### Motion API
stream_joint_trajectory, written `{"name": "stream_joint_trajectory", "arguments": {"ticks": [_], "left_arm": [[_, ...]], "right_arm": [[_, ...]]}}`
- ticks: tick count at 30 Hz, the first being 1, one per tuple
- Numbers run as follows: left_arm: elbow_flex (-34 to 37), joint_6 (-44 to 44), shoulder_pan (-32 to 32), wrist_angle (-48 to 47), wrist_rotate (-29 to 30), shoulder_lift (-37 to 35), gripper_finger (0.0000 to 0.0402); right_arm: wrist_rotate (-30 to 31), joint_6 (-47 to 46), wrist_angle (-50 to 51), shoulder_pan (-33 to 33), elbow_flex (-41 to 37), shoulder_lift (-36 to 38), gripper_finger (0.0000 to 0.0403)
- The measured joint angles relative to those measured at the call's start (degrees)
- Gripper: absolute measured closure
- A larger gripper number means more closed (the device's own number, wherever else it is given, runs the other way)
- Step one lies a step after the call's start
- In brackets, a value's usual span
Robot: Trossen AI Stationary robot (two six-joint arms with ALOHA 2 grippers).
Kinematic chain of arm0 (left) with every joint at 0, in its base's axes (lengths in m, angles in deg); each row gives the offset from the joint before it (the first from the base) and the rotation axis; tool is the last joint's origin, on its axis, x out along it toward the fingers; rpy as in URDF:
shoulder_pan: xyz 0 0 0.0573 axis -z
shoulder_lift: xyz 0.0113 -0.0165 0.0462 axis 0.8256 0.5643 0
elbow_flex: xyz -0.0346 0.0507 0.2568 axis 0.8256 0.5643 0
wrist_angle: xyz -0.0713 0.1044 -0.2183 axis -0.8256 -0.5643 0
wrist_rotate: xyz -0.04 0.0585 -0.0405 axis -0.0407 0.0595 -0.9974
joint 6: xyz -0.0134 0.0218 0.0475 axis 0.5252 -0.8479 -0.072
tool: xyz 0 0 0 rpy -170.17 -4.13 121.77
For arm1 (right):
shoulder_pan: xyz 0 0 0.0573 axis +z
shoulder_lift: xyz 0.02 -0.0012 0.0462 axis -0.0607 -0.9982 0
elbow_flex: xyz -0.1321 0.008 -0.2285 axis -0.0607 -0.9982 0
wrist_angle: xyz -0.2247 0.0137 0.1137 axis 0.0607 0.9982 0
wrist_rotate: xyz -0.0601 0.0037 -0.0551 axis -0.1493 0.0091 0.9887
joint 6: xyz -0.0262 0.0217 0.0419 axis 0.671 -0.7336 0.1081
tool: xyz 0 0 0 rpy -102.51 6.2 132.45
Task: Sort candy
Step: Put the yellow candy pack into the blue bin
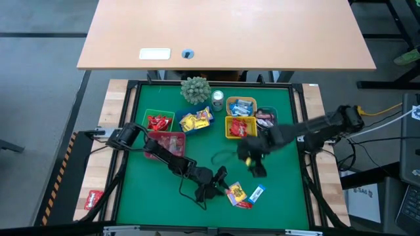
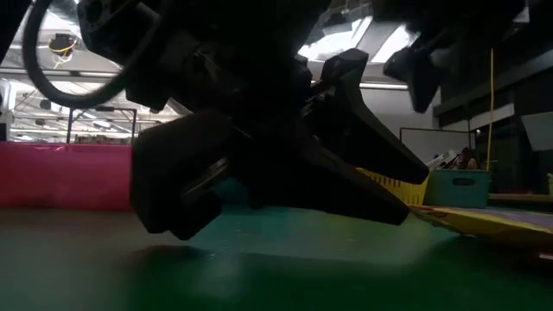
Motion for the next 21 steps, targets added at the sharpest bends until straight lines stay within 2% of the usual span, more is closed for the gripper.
{"name": "stream_joint_trajectory", "arguments": {"ticks": [4,9,13,21], "left_arm": [[0.0,0.0,0.8,0.0,1.0,0.0,0.0241],[0.0,0.1,1.7,0.0,6.4,0.0,0.0241],[0.0,0.2,2.3,0.0,9.0,0.0,0.0241],[0.0,1.1,2.6,-0.2,9.2,-0.1,0.0241]], "right_arm": [[5.6,-2.9,-9.1,8.4,-3.4,-0.1,0.01],[10.6,-5.3,-19.0,15.2,-7.0,-2.1,0.01],[11.8,-5.3,-22.9,18.6,-7.7,-5.4,0.01],[11.8,-5.0,-26.1,20.6,-7.8,-14.1,0.01]]}}
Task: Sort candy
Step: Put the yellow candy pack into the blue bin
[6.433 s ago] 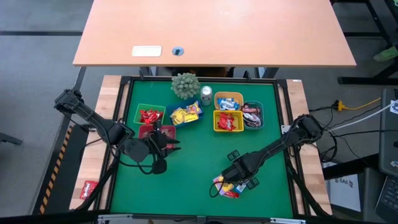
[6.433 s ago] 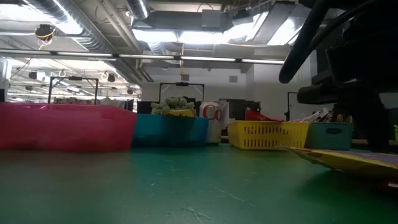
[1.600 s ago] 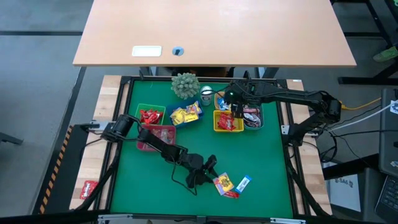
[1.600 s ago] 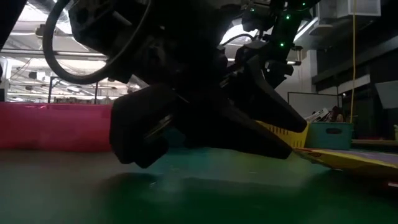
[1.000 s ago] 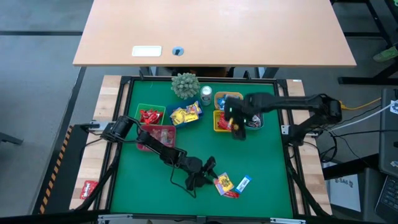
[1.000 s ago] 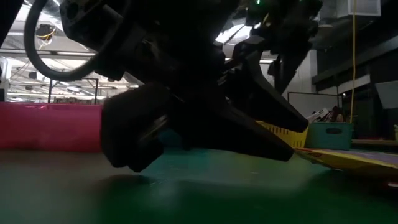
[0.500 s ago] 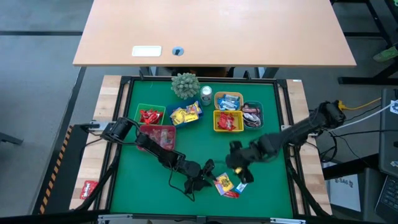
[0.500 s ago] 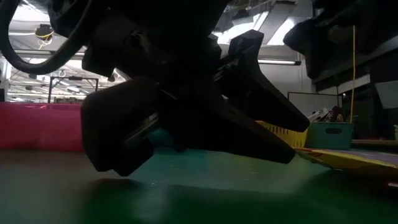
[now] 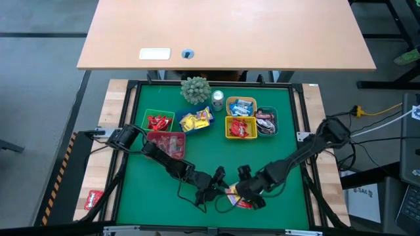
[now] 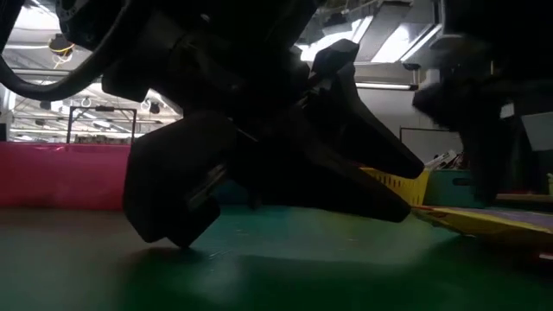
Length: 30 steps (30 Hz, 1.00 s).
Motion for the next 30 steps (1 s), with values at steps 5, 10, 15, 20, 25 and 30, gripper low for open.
{"name": "stream_joint_trajectory", "arguments": {"ticks": [5,10,15,20,25,30], "left_arm": [[0.0,3.0,0.2,-0.2,0.5,0.0,0.0241],[0.0,6.5,1.1,-0.8,1.2,-1.8,0.0241],[0.0,8.0,2.2,-4.5,8.0,-5.2,0.0241],[0.0,12.9,2.2,-13.8,10.1,-10.4,0.0241],[0.0,21.5,2.3,-25.3,8.7,-17.7,0.0241],[0.0,28.0,2.2,-38.0,6.4,-26.1,0.0241]], "right_arm": [[0.0,0.2,-0.5,0.0,0.0,-3.6,0.0102],[0.1,1.2,-1.7,0.0,0.1,-4.4,0.0141],[0.2,1.3,-1.9,-0.1,0.1,-4.4,0.0213],[0.3,1.5,-1.5,-0.2,0.3,-4.2,0.0286],[-0.3,2.8,0.0,-0.7,2.4,-4.3,0.0344],[-0.1,6.1,6.6,-3.0,6.5,-4.3,0.039]]}}
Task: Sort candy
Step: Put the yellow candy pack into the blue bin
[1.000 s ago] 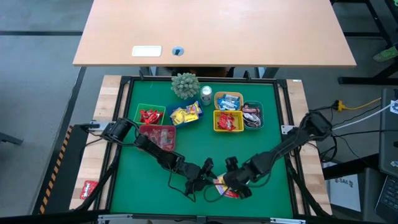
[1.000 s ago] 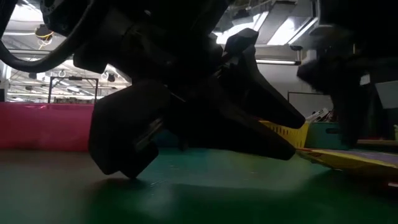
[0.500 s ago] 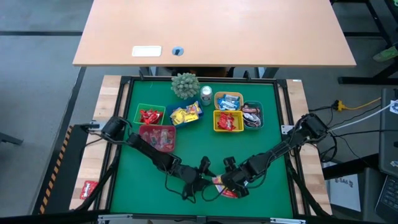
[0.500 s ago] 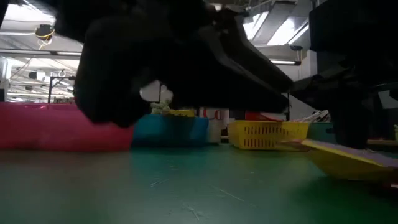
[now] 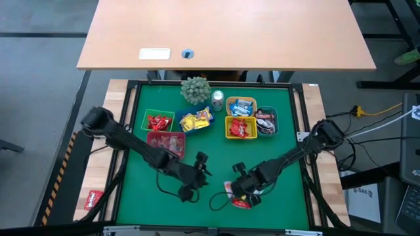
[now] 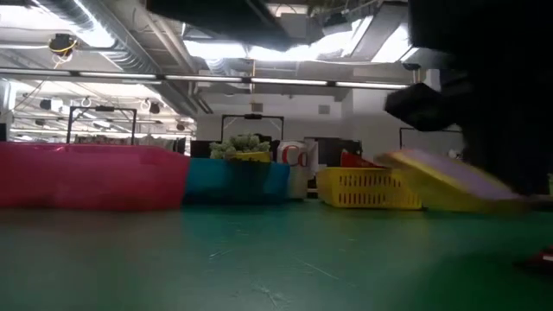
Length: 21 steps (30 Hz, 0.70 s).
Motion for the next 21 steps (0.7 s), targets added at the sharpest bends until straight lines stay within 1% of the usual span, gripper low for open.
{"name": "stream_joint_trajectory", "arguments": {"ticks": [3,8,11,14,17,21], "left_arm": [[0.0,5.2,0.0,-7.6,-0.1,-4.9,0.0241],[0.0,13.1,0.0,-21.3,0.3,-11.9,0.0241],[0.2,15.4,0.3,-25.2,0.5,-15.4,0.0241],[2.5,16.2,0.3,-25.0,0.7,-19.5,0.0241],[6.7,19.2,0.3,-23.8,1.5,-24.5,0.0241],[15.4,21.6,0.4,-15.4,2.8,-31.2,0.0241]], "right_arm": [[0.1,2.8,3.3,-2.2,3.4,0.0,0.0397],[1.4,12.0,5.8,-7.3,8.6,0.1,0.0382],[3.7,18.4,5.8,-11.3,11.6,0.1,0.0382],[6.6,22.8,4.9,-15.6,14.4,0.1,0.0387],[8.1,25.5,3.3,-20.4,16.3,0.1,0.039],[7.9,27.3,-1.3,-26.6,16.9,0.1,0.0387]]}}
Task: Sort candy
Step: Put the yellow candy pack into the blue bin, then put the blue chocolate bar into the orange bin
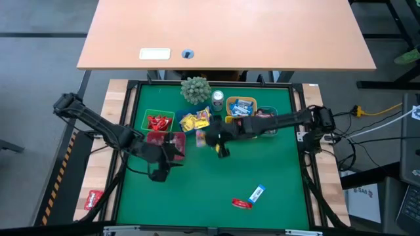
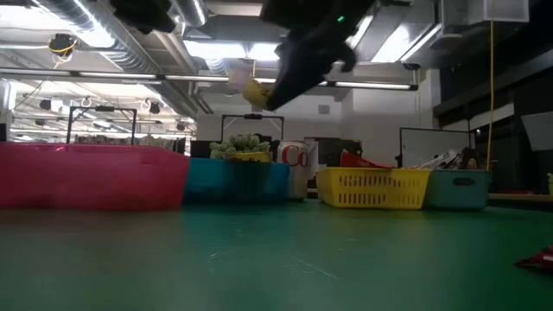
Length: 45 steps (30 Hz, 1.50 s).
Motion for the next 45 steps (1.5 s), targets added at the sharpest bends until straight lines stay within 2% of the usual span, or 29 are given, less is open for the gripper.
{"name": "stream_joint_trajectory", "arguments": {"ticks": [4,7,16,19,25,29,31,34,38,42,45], "left_arm": [[7.9,0.4,0.0,10.4,0.3,-4.5,0.0241],[11.5,0.4,0.0,15.9,0.4,-5.2,0.0241],[13.0,0.4,0.0,17.4,0.4,-4.4,0.0241],[13.0,0.4,0.0,17.4,0.4,-4.4,0.0241],[13.0,0.4,0.0,17.4,0.4,-4.4,0.0241],[13.0,0.4,0.0,17.4,0.4,-4.4,0.0241],[13.0,0.4,0.0,17.4,0.4,-4.4,0.0241],[13.0,0.4,0.0,17.3,0.3,-4.4,0.0241],[13.0,0.4,0.0,17.3,0.4,-4.3,0.0241],[13.0,0.4,0.0,17.3,0.4,-4.3,0.0241],[12.9,0.4,0.0,17.3,0.4,-4.3,0.0241]], "right_arm": [[-0.3,0.8,-5.3,-5.7,0.0,-0.3,0.0387],[-1.7,0.9,-7.5,-9.4,0.0,-0.4,0.0386],[-3.7,0.9,-10.1,-15.7,0.1,-0.7,0.0362],[-4.1,0.9,-10.0,-16.3,0.1,-0.7,0.0333],[-4.0,0.8,-10.0,-16.3,0.1,-0.7,0.0248],[-4.0,-1.6,-8.8,-16.2,0.1,-0.4,0.0211],[-4.5,-6.2,-6.0,-15.7,0.6,0.1,0.0202],[-7.2,-11.2,3.8,-14.5,4.4,0.9,0.0199],[-15.7,-15.5,19.6,-11.1,11.1,1.0,0.0199],[-22.6,-16.0,28.1,-5.3,14.0,1.1,0.0198],[-24.0,-15.7,32.7,0.3,14.4,1.1,0.0198]]}}
